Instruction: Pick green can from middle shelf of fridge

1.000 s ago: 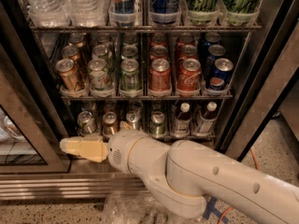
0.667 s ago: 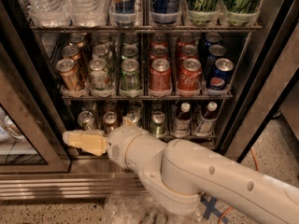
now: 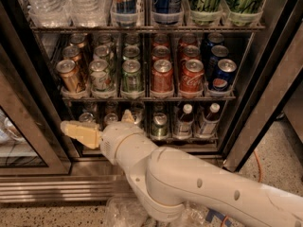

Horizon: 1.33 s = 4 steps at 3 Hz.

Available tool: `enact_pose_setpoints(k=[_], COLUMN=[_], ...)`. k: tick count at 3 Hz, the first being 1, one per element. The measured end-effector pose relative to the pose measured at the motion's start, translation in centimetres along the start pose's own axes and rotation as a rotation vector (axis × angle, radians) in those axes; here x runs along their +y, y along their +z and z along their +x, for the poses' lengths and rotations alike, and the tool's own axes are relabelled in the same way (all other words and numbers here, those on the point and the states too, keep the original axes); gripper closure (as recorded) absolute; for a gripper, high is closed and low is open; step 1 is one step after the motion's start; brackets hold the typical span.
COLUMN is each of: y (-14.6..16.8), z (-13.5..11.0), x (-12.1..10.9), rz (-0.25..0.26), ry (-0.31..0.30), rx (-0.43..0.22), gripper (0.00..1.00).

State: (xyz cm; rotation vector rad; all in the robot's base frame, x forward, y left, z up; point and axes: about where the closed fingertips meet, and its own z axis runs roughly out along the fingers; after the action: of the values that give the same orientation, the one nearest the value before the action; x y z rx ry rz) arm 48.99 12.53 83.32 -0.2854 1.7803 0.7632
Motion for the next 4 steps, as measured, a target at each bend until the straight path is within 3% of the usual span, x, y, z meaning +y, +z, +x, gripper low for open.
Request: enact_pose_setpoints(k=[2,4], y=[1.5,1.7], z=[-1.1,-1.7], x=[0.2,-1.2], rz=[0.083,0.191], ry=[-0.062,-0.12], rx=[-0.037,-0.064], gripper=[0.0,0.0])
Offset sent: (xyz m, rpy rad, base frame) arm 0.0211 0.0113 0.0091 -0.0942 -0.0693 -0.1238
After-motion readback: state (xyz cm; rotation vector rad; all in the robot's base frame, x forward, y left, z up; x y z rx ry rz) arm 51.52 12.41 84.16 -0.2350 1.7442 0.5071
